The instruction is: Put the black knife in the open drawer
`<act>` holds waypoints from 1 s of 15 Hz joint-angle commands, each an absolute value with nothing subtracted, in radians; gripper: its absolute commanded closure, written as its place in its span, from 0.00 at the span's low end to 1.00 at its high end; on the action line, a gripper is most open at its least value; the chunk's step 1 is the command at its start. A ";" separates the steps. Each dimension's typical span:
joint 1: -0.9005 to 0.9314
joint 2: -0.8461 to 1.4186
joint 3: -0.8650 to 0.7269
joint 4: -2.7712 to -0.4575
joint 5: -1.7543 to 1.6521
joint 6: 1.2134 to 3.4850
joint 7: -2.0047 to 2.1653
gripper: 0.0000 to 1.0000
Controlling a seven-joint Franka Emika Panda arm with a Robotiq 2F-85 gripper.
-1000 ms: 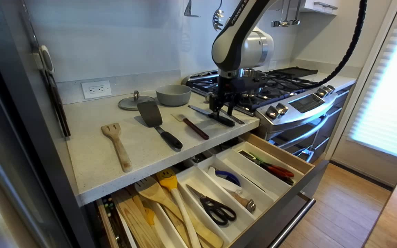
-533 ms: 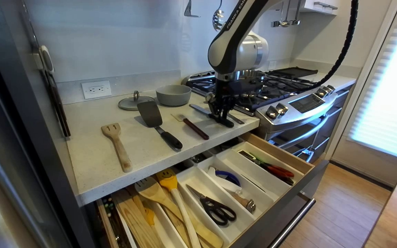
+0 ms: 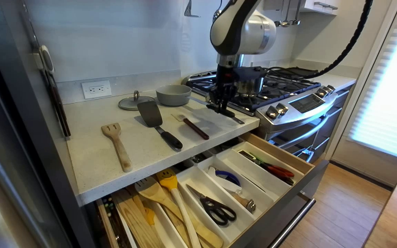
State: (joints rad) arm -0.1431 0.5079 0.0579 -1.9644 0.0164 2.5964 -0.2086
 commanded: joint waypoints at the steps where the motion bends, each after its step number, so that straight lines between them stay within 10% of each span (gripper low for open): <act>1: -0.255 0.272 0.187 -2.208 0.156 2.562 -0.477 0.92; 8: -0.424 -0.067 0.383 -2.489 0.421 2.349 -0.990 0.92; 15: -0.204 -0.272 -0.032 -2.649 0.192 1.959 -1.336 0.92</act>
State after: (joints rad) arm -0.2522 -0.1968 0.0805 -2.5884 0.3182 2.0668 -1.2522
